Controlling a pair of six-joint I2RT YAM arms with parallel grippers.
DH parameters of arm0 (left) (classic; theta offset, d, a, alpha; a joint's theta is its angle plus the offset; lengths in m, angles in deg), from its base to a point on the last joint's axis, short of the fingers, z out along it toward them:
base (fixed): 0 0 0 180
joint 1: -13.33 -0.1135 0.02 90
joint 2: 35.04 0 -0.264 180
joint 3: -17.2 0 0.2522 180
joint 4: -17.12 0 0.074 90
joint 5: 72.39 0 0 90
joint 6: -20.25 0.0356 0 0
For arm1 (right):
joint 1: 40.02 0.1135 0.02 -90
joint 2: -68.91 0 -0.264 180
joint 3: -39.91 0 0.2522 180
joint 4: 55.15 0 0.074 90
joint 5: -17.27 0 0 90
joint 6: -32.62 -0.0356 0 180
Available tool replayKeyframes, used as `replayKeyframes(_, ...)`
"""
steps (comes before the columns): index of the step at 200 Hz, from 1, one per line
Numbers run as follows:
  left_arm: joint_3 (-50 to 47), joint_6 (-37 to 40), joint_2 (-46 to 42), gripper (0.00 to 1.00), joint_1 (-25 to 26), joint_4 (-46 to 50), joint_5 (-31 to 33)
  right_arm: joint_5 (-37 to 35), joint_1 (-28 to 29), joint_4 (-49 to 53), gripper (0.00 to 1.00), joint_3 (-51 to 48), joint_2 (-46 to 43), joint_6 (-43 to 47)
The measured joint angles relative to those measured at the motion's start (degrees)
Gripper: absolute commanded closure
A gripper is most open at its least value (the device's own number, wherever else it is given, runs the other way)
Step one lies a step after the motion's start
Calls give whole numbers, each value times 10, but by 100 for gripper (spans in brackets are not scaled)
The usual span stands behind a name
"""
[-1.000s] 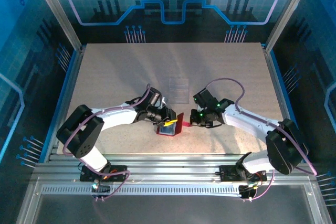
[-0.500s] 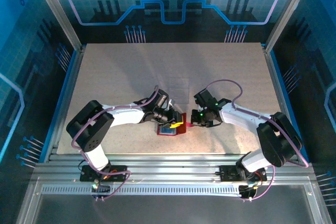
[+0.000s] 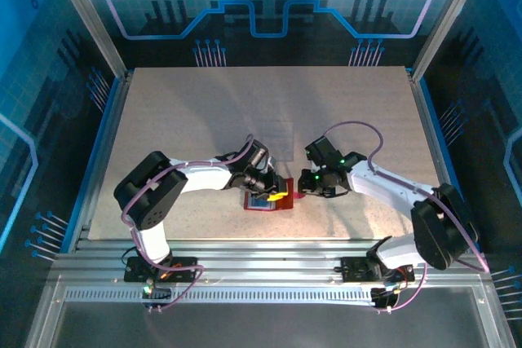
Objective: Take the credit cards out of the card holder
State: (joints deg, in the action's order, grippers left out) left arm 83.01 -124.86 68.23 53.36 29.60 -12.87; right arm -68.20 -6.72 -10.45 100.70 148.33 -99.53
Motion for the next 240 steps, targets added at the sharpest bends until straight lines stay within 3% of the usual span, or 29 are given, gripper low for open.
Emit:
replayKeyframes(74,4,11,1,76,0,18,2,57,0,-1,74,42,-46,-17)
replayKeyframes(152,4,11,2,79,0,18,2,137,0,-79,81,3,11,-49)
replayKeyframes(240,3,10,0,80,-3,39,19,169,0,-128,84,-3,54,-58)
